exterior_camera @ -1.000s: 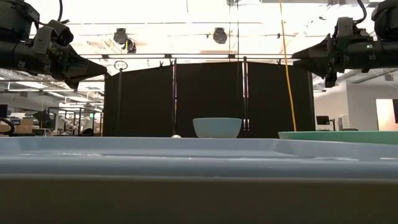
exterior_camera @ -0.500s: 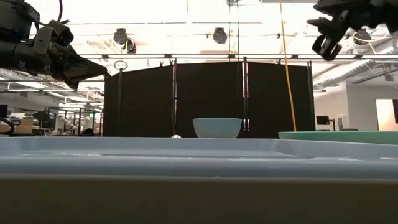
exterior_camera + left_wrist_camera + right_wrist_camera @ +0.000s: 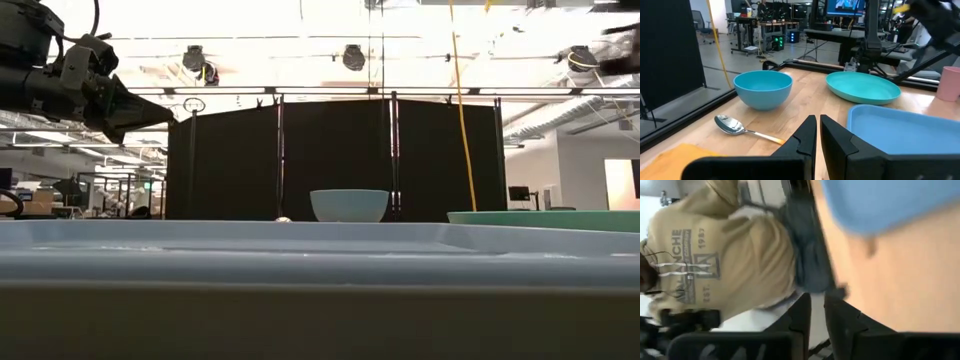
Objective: Set up tray
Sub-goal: Put the pink cup at the top right of the blue serving tray
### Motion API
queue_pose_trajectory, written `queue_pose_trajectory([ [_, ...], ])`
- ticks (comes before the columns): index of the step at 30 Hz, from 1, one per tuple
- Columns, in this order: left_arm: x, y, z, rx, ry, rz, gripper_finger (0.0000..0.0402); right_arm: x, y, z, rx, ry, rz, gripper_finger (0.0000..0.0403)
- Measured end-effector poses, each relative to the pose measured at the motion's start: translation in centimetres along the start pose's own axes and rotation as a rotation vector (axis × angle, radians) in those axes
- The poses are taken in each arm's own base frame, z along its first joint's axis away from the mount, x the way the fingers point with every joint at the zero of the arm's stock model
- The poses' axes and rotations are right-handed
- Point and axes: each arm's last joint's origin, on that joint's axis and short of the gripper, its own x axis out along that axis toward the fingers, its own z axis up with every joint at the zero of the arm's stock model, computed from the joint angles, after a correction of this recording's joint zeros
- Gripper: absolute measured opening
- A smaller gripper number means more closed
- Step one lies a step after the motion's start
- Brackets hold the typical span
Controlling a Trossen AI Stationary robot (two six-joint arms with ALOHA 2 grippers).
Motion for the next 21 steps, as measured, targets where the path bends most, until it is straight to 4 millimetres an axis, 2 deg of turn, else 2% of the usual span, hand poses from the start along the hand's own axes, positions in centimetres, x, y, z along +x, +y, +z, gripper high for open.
queue_pose_trajectory([
  [4, 0.0, 0.0, -0.1, 0.001, 0.008, 0.000, 0.0026, 2.9, 0.8, -2.2, 0.253, 0.093, -0.017, 0.0023],
  [9, 0.0, 0.0, -0.4, 0.005, 0.039, 0.003, 0.0026, 4.8, 1.9, -6.3, 0.636, 0.234, -0.070, 0.0002],
  [14, 0.0, 0.0, -0.6, 0.012, 0.065, 0.004, 0.0026, 4.5, 1.5, -9.9, 0.875, 0.371, -0.267, 0.0001],
  [21, 0.0, 0.1, -0.6, 0.012, 0.070, 0.003, 0.0026, 2.8, -0.2, -11.1, 0.933, 0.339, -0.476, 0.0001],
])
